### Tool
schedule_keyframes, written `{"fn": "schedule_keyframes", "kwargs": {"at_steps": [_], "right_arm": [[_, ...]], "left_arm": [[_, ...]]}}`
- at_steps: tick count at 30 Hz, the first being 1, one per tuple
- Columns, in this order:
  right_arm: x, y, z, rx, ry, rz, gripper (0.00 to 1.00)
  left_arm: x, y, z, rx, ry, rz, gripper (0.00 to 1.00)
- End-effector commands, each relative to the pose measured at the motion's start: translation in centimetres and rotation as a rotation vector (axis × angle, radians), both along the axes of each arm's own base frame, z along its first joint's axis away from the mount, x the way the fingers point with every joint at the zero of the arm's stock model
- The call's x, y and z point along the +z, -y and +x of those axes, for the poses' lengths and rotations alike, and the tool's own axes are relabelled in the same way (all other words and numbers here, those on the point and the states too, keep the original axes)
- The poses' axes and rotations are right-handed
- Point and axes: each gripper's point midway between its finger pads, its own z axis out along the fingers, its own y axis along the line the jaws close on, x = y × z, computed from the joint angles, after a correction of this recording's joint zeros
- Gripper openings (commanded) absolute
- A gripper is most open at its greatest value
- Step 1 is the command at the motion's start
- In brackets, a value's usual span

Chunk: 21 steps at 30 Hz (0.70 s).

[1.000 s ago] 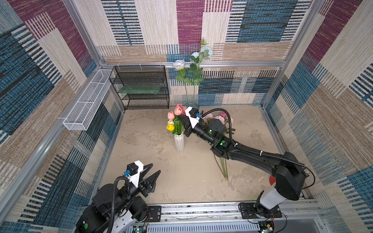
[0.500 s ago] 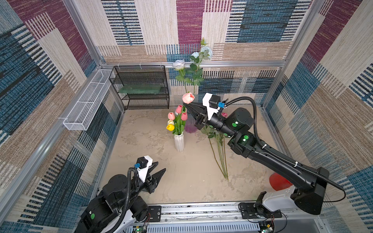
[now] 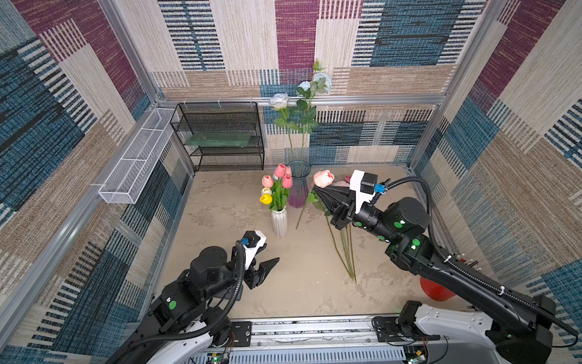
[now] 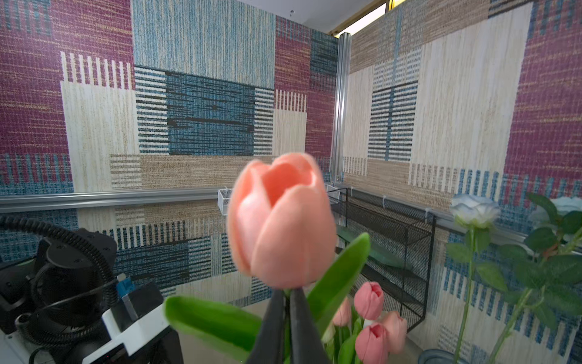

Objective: Pick out pink flowers from the vase
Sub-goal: Pick up the flower from the vase.

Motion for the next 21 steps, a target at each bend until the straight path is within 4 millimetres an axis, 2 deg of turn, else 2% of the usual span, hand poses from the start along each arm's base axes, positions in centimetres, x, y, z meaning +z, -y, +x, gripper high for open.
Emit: {"fn": "schedule_keyframes", "kwargs": {"at_steps": [1, 4, 8, 13, 16, 21], "right_arm": [[-0.1, 1.1, -0.7, 0.022, -0.038, 0.084, 0.08], [-0.9, 1.7, -1.3, 0.044, -0.059, 0.116, 0.09], [-1.4, 2.0, -1.8, 0.067, -0.077, 0.137, 0.09], [-1.1, 2.3, -2.4, 0.094, -0.079, 0.167, 0.09], [-0.8, 2.4, -2.6, 0.11, -0.08, 0.182, 0.09], [-0.6, 2.6, -3.1, 0.129, -0.084, 0.199, 0.09]], "left_arm": [[2.2, 2.0, 0.6, -0.091, 0.128, -0.001, 0.61], [2.9, 3.3, 1.0, -0.144, 0.215, -0.009, 0.63], [3.2, 5.0, 1.2, -0.216, 0.247, -0.013, 0.66], [3.4, 6.9, 0.5, -0.329, 0.26, -0.049, 0.67], [3.0, 7.6, 0.8, -0.35, 0.25, -0.052, 0.66], [2.3, 8.2, 1.3, -0.351, 0.228, -0.039, 0.53]]}}
